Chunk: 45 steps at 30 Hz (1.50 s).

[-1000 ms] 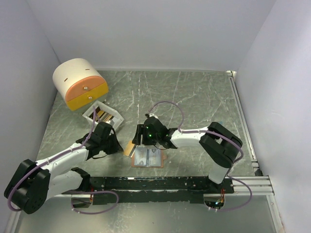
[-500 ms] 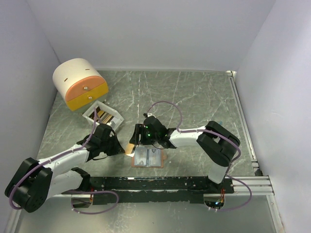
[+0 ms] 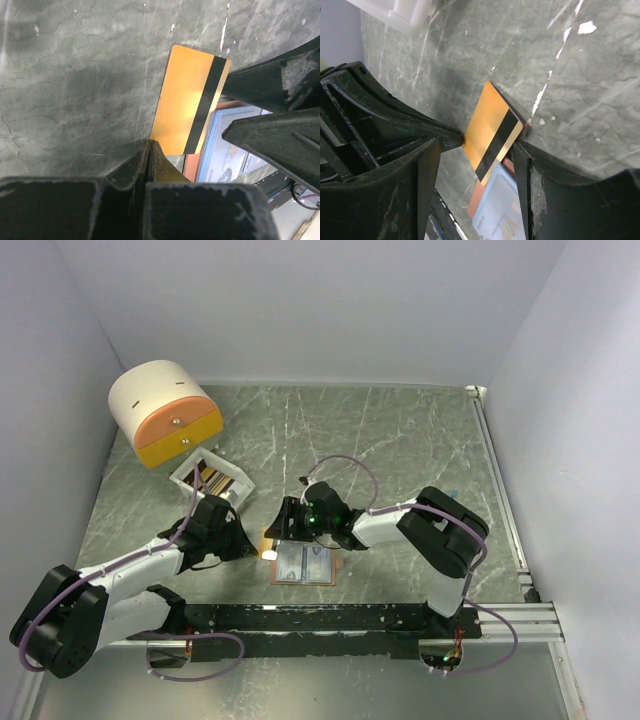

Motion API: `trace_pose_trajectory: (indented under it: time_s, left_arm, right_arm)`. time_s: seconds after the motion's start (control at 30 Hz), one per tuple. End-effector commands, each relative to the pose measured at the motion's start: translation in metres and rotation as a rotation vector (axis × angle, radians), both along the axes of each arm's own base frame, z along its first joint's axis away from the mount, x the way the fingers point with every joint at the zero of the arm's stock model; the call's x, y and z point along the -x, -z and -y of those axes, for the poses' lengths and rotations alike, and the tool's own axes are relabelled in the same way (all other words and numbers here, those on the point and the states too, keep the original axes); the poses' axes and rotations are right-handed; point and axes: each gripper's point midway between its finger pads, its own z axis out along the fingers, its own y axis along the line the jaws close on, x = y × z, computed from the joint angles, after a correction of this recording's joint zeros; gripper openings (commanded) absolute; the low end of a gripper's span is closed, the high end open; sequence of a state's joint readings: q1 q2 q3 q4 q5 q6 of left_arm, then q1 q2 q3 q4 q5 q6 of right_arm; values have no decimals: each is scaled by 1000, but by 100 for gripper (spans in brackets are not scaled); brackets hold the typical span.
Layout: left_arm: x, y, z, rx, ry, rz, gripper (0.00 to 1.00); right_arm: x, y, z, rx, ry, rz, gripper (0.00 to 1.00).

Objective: Put the credit cards into the card holder
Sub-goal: Pick up the credit card from the center of the board.

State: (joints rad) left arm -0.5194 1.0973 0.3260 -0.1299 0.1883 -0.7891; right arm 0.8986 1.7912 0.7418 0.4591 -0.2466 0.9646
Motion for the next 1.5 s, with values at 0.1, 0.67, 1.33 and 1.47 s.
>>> trace_pose_trajectory:
  time_s: [0.1,0.67,1.33,1.47]
  left_arm:
    - [4,4,-4,-10,22,5,7]
    - [9,9,-3,12,28,8,7]
    - [-12,-181,22,377,-24,369,55]
    - [-3,-220,27,505,-16,435,60]
  right_arm:
    - [10,-5,-15,-125,-47,-38,57]
    - [12,10,-24,-122,-31,-70,21]
    - [16,-95,17,-313,1,146,0]
    - [27,-136,31,-408,16,208,0]
